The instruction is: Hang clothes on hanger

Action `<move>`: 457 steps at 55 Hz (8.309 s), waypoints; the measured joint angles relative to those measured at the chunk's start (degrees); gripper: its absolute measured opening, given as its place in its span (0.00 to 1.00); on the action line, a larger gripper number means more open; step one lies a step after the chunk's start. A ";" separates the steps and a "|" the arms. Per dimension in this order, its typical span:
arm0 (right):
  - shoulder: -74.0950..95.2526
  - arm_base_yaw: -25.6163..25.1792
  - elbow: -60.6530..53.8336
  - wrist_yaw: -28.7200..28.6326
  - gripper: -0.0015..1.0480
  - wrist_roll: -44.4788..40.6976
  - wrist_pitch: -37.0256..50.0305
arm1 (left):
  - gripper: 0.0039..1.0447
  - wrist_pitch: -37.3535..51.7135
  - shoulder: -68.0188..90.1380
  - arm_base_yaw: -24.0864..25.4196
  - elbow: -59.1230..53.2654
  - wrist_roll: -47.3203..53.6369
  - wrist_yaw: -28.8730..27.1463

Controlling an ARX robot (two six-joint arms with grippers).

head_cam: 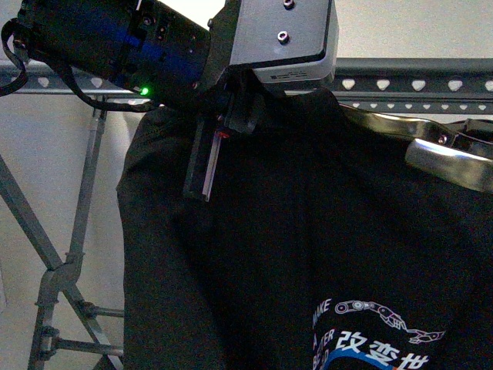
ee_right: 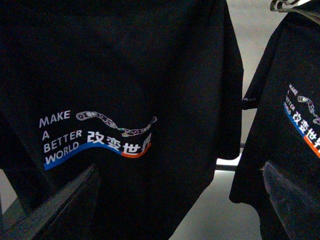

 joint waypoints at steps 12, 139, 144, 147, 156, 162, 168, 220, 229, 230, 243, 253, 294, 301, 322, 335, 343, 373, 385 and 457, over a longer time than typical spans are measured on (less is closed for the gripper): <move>13.25 -11.17 3.72 -27.06 0.93 1.20 5.77 | 0.04 0.00 0.00 0.02 0.00 0.00 -0.31; 87.30 -9.92 67.89 -28.68 0.11 -72.30 -2.97 | 0.50 0.33 0.04 0.04 0.09 -1.42 -0.20; 85.44 -11.65 65.75 -32.22 0.10 -69.37 -4.07 | 0.67 0.33 0.04 0.04 0.09 -1.42 -0.20; 84.54 -12.55 64.83 -33.53 0.10 -68.39 -4.98 | 0.74 0.33 0.04 0.04 0.09 -1.42 -0.17; 81.88 -15.30 61.96 -36.22 0.09 -68.02 -10.73 | 0.94 0.33 0.04 0.02 0.11 -1.42 -0.11; 80.89 -16.98 60.11 -35.98 0.09 -69.75 -16.00 | 0.94 0.33 0.04 0.02 0.11 -1.31 -0.09; 81.02 -18.67 58.55 -33.73 0.09 -74.12 -21.73 | 0.94 0.33 0.04 0.02 0.11 -1.29 0.00; 65.96 -22.25 55.78 -40.59 0.08 -22.14 -13.20 | 0.94 24.46 -2.23 13.46 -1.36 -122.03 -48.43; 68.48 -24.39 63.21 -36.74 0.08 -7.06 -10.21 | 0.94 26.40 -8.13 11.74 -5.99 -122.51 -51.23; 69.05 -24.68 64.24 -36.33 0.08 -4.46 -9.73 | 0.94 27.21 -8.24 11.34 -6.05 -122.05 -51.08; 75.34 -23.10 71.21 -32.02 0.08 6.97 -11.23 | 0.94 28.70 -7.87 9.81 -6.99 -121.02 -48.96; 80.83 -19.67 75.14 -26.60 0.08 10.58 -11.78 | 0.94 33.00 -7.87 7.48 -9.35 -118.75 -46.38; 80.28 -14.93 57.48 -20.96 0.23 10.93 0.37 | 0.94 33.53 -7.34 2.80 -12.33 -111.82 -38.45; 73.79 -12.70 50.88 -16.26 0.48 9.88 8.61 | 0.94 33.33 -7.08 2.67 -12.33 -111.75 -38.29; 35.67 -1.53 32.44 -3.93 0.92 11.98 18.78 | 0.33 35.76 -24.76 8.46 -41.86 -92.28 -44.74; 15.04 17.55 20.15 17.09 0.62 1.92 -4.09 | 0.03 41.46 -33.11 11.72 -57.53 -91.34 -41.11; 11.15 12.07 14.01 11.28 0.30 0.61 -3.04 | 0.03 43.39 -38.88 13.73 -65.72 -91.21 -39.06; 4.72 0.31 5.55 0.17 0.02 0.20 -0.98 | 0.03 40.28 -54.31 19.56 -77.64 -91.17 -33.55; 3.32 0.31 3.82 0.20 0.02 0.20 -0.59 | 0.03 36.22 -60.94 19.56 -80.02 -91.14 -33.51; 0.00 0.22 0.02 0.15 0.21 0.15 0.00 | 0.03 5.29 -95.67 19.56 -82.75 -91.01 -33.35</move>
